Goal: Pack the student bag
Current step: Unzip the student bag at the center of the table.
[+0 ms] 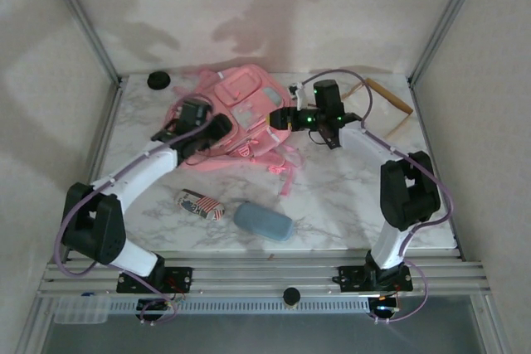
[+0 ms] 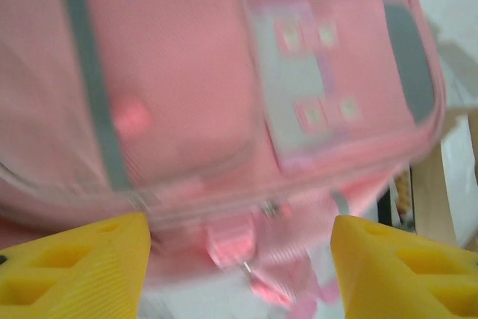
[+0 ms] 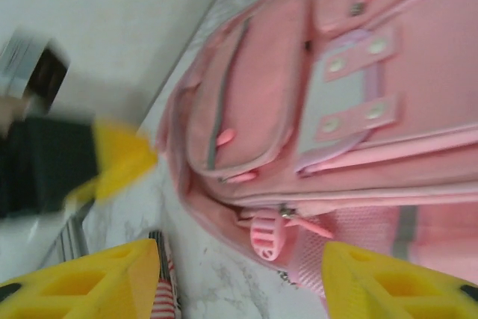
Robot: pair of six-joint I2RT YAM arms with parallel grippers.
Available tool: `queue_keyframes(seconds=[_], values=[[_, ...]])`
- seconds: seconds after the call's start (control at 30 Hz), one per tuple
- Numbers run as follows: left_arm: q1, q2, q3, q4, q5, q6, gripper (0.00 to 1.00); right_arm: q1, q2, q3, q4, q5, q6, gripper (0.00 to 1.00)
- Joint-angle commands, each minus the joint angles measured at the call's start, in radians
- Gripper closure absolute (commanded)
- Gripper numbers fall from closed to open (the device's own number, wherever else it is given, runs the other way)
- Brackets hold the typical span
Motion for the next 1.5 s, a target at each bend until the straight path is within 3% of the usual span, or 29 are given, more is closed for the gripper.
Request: queue_keyframes(seconds=[0.0,0.23,0.37,0.47,0.73,0.9,1.13,1.47], values=[[-0.11,0.024,0.007,-0.04,-0.083,-0.169,0.38,-0.03,0.058,0.097,-0.133,0.154,0.206,0.44],[-0.293,0.241,0.226,-0.181,-0.284,-0.203,0.41,-0.046,0.174,0.202,-0.179,0.187,0.374,0.42],[-0.306,0.379,0.353,-0.248,-0.303,-0.211,0.43,-0.042,0.228,0.255,-0.199,0.192,0.407,0.43],[-0.319,0.453,0.435,-0.316,-0.382,-0.212,0.45,-0.042,0.258,0.257,-0.199,0.205,0.462,0.47],[-0.31,0.543,0.529,-0.361,-0.445,-0.19,0.45,-0.012,0.354,0.327,-0.244,0.252,0.495,0.5],[-0.31,0.564,0.56,-0.391,-0.489,-0.193,0.45,-0.006,0.435,0.411,-0.247,0.241,0.503,0.68],[-0.304,0.56,0.562,-0.4,-0.487,-0.192,0.44,0.0,0.365,0.429,-0.204,0.271,0.526,0.99],[-0.294,0.523,0.556,-0.415,-0.493,-0.213,0.45,-0.013,0.253,0.403,-0.159,0.218,0.623,1.0]])
